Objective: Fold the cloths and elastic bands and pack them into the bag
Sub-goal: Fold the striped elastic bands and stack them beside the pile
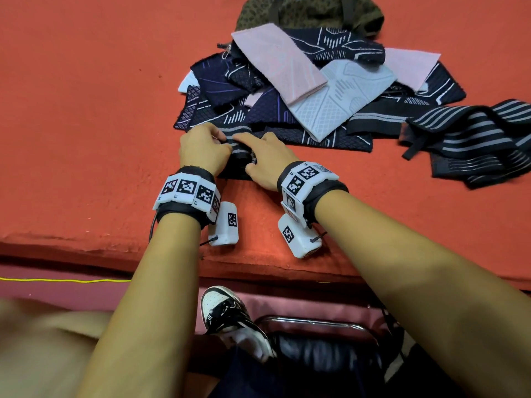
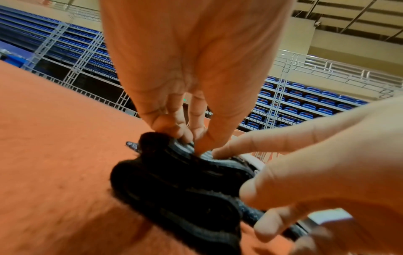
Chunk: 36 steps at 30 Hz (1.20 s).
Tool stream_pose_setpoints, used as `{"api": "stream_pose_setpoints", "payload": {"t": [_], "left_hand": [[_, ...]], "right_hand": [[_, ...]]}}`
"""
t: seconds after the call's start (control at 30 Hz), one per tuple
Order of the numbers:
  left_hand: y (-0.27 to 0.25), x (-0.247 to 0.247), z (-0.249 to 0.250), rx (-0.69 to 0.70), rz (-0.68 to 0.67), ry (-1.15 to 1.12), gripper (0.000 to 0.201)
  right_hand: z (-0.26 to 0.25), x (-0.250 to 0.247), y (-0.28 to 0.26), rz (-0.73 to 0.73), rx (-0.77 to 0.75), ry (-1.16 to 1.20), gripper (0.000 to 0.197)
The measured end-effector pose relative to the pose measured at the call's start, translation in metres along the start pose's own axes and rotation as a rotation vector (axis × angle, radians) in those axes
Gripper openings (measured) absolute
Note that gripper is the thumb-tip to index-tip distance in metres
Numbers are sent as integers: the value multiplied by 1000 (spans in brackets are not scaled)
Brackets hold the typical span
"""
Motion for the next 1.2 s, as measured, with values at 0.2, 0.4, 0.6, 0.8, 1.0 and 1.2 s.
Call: {"api": "stream_pose_setpoints", "payload": {"t": [0.2,0.4,0.6,0.8,1.0,1.2], "left_hand": [[-14,8,24,102,-26,-55,15],[-28,33,64,271,-104,-18,11],[-41,74,101,343,-277,46,7],[-64,115,147,453,-406,107,7],[-85,148,190,528,-484,101,13],[-92,160,199,536,-507,93,17]], "right_hand": [[12,-19,-9,23,15,-60,64],[47,-42,-25,37,134,-177,47],[88,-71,-54,80,266,-230,40],[127,-109,-86,150,383,-279,43],[165,-143,-121,275,539,-276,36],[191,-157,-141,371,651,-210,48]]}}
Point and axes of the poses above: each hand's wrist, its own y-axis towards the middle knuckle, its own x-axis out of the palm, z = x × y, the point moved 4 cm from there along y, towards the middle knuckle, and after that the axes turned 5 degrees about -x, right-handed, at the moved point
